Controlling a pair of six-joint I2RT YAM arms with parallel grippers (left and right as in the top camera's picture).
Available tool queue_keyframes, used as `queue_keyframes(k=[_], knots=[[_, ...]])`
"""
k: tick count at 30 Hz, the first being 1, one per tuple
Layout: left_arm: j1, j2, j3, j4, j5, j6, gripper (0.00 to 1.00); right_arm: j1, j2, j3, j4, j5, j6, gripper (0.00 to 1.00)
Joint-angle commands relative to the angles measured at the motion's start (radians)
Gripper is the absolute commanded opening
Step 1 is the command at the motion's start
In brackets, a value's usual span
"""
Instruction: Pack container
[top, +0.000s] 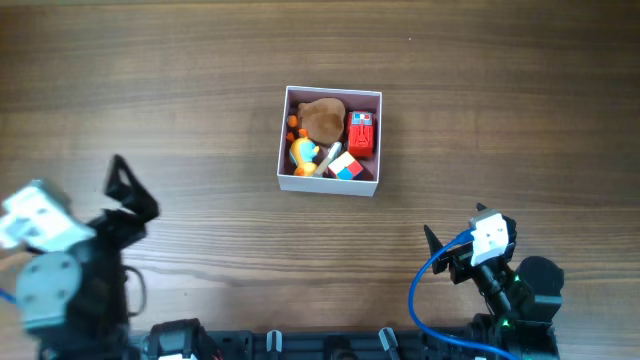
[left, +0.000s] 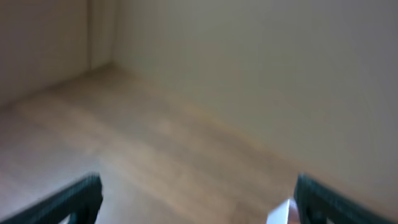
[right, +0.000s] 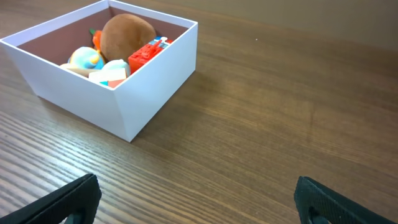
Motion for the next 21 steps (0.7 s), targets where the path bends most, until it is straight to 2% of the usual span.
queue_keyframes(k=[1, 6, 10, 14, 21], knots=[[0.011, -0.132, -0.262, 0.132, 0.156, -0.002, 1.0, 0.007, -0.016, -0.009, 0.002, -0.004, -0.011, 1.0], [0.011, -0.298, -0.515, 0.231, 0.234, -0.003, 1.0, 0.007, -0.016, -0.009, 0.002, -0.004, -0.01, 1.0], [0.011, -0.397, -0.625, 0.241, 0.243, -0.029, 1.0, 0.007, -0.016, -0.009, 0.002, -0.004, -0.01, 1.0], [0.011, -0.474, -0.698, 0.243, 0.247, -0.029, 1.0, 0.007, -0.016, -0.009, 0.002, -0.004, -0.01, 1.0], [-0.003, -0.473, -0.754, 0.246, 0.254, -0.029, 1.0, 0.007, -0.016, -0.009, 0.002, -0.004, -0.01, 1.0]])
